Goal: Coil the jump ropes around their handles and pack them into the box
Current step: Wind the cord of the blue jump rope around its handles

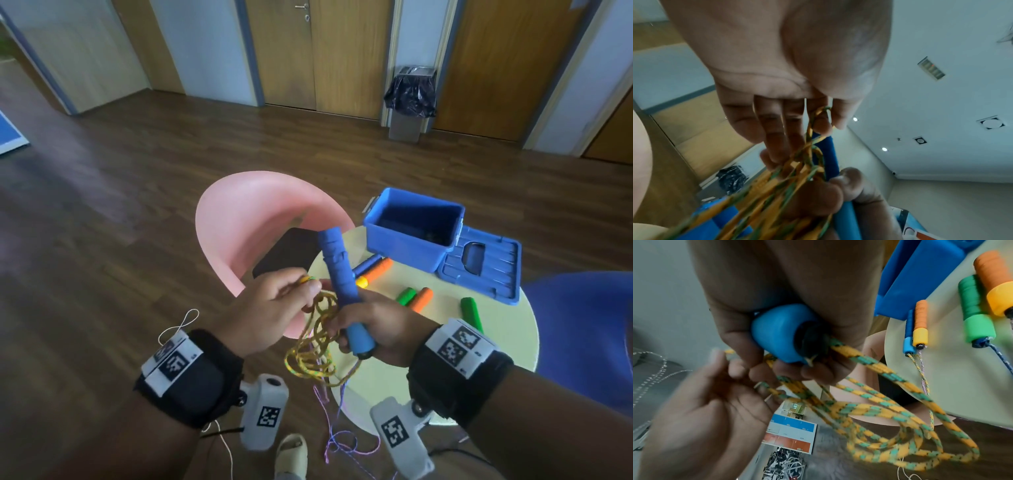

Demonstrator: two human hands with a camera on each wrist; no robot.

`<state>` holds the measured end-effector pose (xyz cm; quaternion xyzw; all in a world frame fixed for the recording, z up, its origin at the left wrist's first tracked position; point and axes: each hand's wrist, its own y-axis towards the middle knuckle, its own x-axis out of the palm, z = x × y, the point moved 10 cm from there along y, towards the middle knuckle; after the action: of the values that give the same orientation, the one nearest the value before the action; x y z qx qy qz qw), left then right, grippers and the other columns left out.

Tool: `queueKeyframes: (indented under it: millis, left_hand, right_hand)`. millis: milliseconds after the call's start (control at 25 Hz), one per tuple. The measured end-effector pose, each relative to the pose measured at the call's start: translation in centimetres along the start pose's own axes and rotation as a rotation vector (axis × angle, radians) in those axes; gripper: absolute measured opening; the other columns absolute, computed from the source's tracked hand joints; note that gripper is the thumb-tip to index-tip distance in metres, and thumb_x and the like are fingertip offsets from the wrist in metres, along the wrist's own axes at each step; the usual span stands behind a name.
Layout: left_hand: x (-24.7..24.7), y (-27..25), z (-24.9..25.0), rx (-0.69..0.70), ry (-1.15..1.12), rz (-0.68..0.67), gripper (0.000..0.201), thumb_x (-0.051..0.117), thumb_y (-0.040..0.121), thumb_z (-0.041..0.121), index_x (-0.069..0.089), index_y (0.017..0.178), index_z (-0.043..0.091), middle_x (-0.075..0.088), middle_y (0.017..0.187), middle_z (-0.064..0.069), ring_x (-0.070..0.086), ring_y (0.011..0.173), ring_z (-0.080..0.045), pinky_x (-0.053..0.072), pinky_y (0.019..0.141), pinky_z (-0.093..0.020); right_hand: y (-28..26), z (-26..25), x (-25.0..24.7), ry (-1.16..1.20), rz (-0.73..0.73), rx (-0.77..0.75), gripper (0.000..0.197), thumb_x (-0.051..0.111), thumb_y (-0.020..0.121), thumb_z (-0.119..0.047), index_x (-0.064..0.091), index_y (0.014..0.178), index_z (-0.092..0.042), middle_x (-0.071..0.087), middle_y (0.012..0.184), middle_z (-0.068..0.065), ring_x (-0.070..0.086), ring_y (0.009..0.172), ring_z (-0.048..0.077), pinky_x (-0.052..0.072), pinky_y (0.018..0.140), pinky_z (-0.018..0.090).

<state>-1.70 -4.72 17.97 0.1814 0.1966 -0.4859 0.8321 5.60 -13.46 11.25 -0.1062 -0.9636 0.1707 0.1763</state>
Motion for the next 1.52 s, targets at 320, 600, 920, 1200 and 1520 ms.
queueKeyframes:
  millis: [320,600,920,1200,1520]
  left_hand:
    - [-0.2,0.4,-5.2,-0.142,-0.419,0.168,0.031,0.063,0.080,0.032,0.066,0.104,0.012,0.074,0.092,-0.006,0.068,0.077,-0.020,0.049,0.068,-0.026]
    - [11.1,-1.0,-15.2,-0.307,0.311,-0.380,0.021,0.064,0.090,0.033,0.064,0.110,0.025,0.068,0.109,0.013,0.060,0.097,-0.004,0.039,0.080,-0.003]
    - [11.7,1.8,-17.6,-0.382,0.319,-0.306,0.028,0.062,0.087,0.036,0.043,0.106,0.043,0.058,0.085,0.009,0.057,0.079,-0.011,0.045,0.072,-0.024]
    - [7.4,5.4,-19.9,-0.443,0.219,-0.066,0.033,0.052,0.091,0.041,0.053,0.068,0.017,0.053,0.059,0.000,0.050,0.060,-0.013,0.041,0.062,-0.032]
    - [4.6,14.4,-14.1,-0.139,-0.083,-0.302,0.044,0.052,0.076,0.054,0.061,0.078,0.012,0.064,0.074,-0.012,0.056,0.071,-0.033,0.049,0.074,-0.047]
  right_hand:
    - [-0.9,-2.4,-1.0,-0.210,0.017,-0.070,0.014,0.061,0.063,-0.005,0.066,0.066,-0.016,0.054,0.055,0.003,0.047,0.050,0.017,0.035,0.047,0.024]
    - [-2.7,-5.6,-2.2,-0.053,0.054,-0.188,0.029,0.063,0.059,-0.002,0.052,0.086,-0.001,0.049,0.056,0.012,0.044,0.050,0.024,0.031,0.051,0.030]
    - [-3.7,-6.2,-3.4,-0.128,0.084,-0.229,0.019,0.067,0.062,-0.002,0.051,0.073,-0.003,0.049,0.058,0.012,0.045,0.053,0.022,0.039,0.050,0.026]
    - [-1.6,-6.2,-9.7,0.000,0.425,-0.312,0.020,0.069,0.070,-0.011,0.050,0.072,-0.007,0.043,0.061,0.012,0.041,0.054,0.021,0.035,0.045,0.023]
    - [7.3,-3.4,-12.5,-0.158,0.669,-0.114,0.012,0.071,0.074,-0.015,0.062,0.075,-0.007,0.059,0.062,0.005,0.050,0.058,0.020,0.038,0.054,0.030]
